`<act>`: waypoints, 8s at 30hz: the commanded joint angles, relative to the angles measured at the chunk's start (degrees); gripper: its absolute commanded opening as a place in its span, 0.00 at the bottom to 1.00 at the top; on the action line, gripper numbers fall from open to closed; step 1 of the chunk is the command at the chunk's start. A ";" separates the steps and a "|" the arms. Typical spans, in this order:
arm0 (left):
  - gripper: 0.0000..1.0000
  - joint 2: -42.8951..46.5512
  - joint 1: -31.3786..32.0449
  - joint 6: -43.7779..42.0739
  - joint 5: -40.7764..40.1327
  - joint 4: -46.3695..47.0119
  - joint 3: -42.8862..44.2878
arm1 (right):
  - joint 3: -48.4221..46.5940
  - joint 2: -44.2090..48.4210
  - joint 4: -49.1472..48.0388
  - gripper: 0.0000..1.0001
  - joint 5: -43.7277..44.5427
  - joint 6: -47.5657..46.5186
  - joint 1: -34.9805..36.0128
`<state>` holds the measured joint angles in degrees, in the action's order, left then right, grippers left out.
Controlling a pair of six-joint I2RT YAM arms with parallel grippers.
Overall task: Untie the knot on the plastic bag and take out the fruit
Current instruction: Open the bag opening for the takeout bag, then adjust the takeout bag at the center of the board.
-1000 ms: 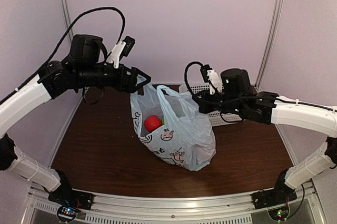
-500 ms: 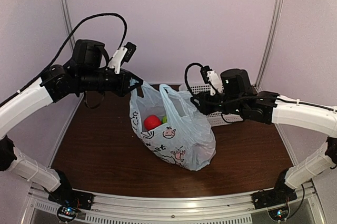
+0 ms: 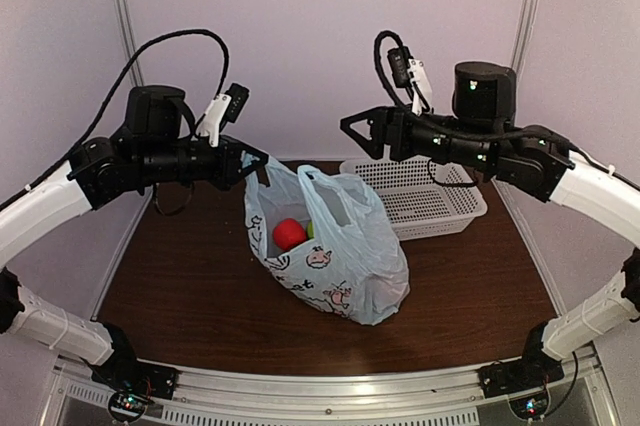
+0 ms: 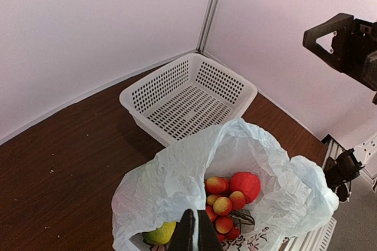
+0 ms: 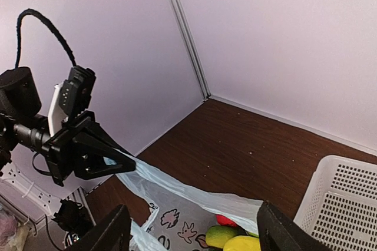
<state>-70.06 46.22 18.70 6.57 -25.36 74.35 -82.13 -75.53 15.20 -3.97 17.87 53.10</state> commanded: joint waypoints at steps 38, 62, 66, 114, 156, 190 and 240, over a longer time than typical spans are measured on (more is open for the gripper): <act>0.00 13.50 -1.70 5.02 -3.62 12.73 -20.34 | 37.56 -2.05 16.60 0.65 17.38 20.41 15.83; 0.00 12.69 -7.71 -7.90 13.28 19.31 -26.13 | 7.19 -8.82 9.92 0.58 21.52 7.81 19.89; 0.00 11.81 -8.69 -7.98 13.21 20.03 -25.33 | 3.39 -16.88 10.05 0.52 25.82 7.77 19.14; 0.00 10.97 -9.48 -9.26 17.23 18.60 -25.92 | 2.51 -28.49 18.83 0.61 30.50 11.00 14.48; 0.00 6.73 -9.48 -7.32 18.75 19.96 -22.42 | 17.79 -13.05 -6.71 0.29 20.64 2.14 12.99; 0.97 16.53 -0.42 2.83 4.64 20.80 -28.00 | 20.66 -15.42 -14.66 0.51 20.23 6.57 15.87; 0.35 4.85 21.39 -10.19 -28.69 -5.76 -13.05 | 28.84 1.25 10.02 0.45 31.31 21.94 20.11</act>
<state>-64.79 67.51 11.03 -19.25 -34.68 59.70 -51.66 -74.67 24.18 25.78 39.66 72.95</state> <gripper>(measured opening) 0.562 0.597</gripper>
